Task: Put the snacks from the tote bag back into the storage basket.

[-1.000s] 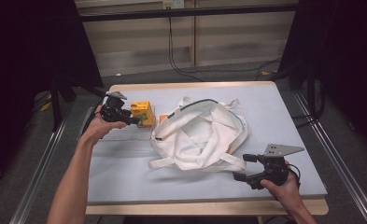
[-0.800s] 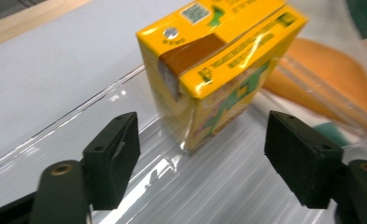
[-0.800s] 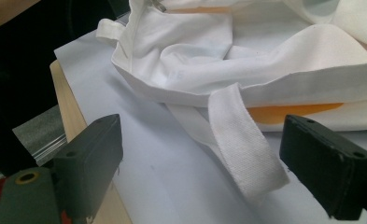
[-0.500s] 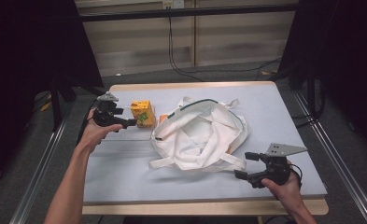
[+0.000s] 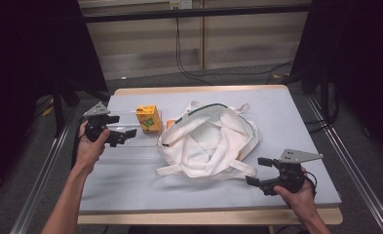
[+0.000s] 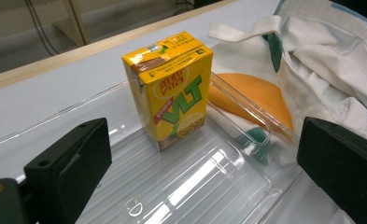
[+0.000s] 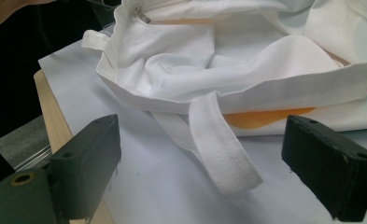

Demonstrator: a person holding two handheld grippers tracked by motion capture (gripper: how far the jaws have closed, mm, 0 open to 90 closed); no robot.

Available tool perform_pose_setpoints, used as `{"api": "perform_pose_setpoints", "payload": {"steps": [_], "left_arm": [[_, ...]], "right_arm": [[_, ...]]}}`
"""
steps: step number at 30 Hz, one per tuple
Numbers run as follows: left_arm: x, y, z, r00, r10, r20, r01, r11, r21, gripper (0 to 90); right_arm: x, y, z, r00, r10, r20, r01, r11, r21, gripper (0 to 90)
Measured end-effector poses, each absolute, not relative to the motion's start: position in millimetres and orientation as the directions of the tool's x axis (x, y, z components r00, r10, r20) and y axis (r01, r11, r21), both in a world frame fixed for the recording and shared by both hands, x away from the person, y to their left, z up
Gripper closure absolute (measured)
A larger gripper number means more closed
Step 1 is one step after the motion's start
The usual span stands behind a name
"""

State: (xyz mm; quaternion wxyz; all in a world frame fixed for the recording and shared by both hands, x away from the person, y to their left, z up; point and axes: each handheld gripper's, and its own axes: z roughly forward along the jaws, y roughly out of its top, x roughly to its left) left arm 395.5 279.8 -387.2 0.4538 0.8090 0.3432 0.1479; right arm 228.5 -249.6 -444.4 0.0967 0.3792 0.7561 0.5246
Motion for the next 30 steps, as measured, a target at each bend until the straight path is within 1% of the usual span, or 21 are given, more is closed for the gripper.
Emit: {"api": "perform_pose_setpoints", "payload": {"steps": [3, 6, 7, 9, 12, 16, 19, 26, 28, 30], "left_arm": [[386.9, 285.5, -388.6, 0.707, 0.703, -0.072, 0.419, -0.335, 0.844, 3.2], [375.2, 287.7, -390.1, 0.702, 0.711, -0.032, 0.39, -0.347, 0.853, 5.2], [371.3, 288.4, -390.2, 0.709, 0.705, -0.035, 0.386, -0.346, 0.855, 5.5], [362.9, 289.7, -390.4, 0.716, 0.697, -0.033, 0.372, -0.341, 0.863, 5.5], [352.9, 290.8, -389.4, 0.704, 0.71, -0.009, 0.356, -0.342, 0.87, 5.5], [336.7, 292.2, -388.2, 0.687, 0.727, 0.0, 0.345, -0.326, 0.88, 5.5], [324.7, 294.8, -389.3, 0.681, 0.732, -0.024, 0.35, -0.297, 0.888, 5.4], [293.3, 297.9, -402.1, 0.659, 0.752, -0.021, 0.356, -0.287, 0.889, 5.0], [284.5, 298.4, -407.0, 0.649, 0.759, -0.047, 0.365, -0.257, 0.895, 4.9], [276.6, 298.1, -411.5, 0.647, 0.761, -0.049, 0.371, -0.258, 0.892, 4.7]], "right_arm": [[227.9, -250.9, -443.9, -0.692, 0.678, 0.25, 0.47, 0.16, 0.868, 11.5], [227.6, -252.3, -443.6, -0.688, 0.681, 0.249, 0.468, 0.156, 0.87, 11.5], [227.7, -252.4, -443.7, -0.686, 0.684, 0.249, 0.469, 0.154, 0.87, 11.5], [227.2, -252.7, -443.6, -0.682, 0.688, 0.249, 0.471, 0.153, 0.869, 11.5], [226.8, -252.7, -443.4, -0.68, 0.692, 0.244, 0.47, 0.155, 0.869, 11.3], [225.9, -253.0, -442.7, -0.681, 0.693, 0.235, 0.462, 0.158, 0.873, 11.3], [225.6, -254.2, -442.4, -0.675, 0.701, 0.229, 0.46, 0.158, 0.874, 11.2], [225.2, -256.3, -442.4, -0.668, 0.71, 0.225, 0.459, 0.154, 0.875, 11.2], [225.4, -256.4, -442.9, -0.664, 0.714, 0.221, 0.46, 0.157, 0.874, 11.2], [225.2, -256.3, -442.9, -0.664, 0.714, 0.222, 0.46, 0.156, 0.874, 11.2]]}}
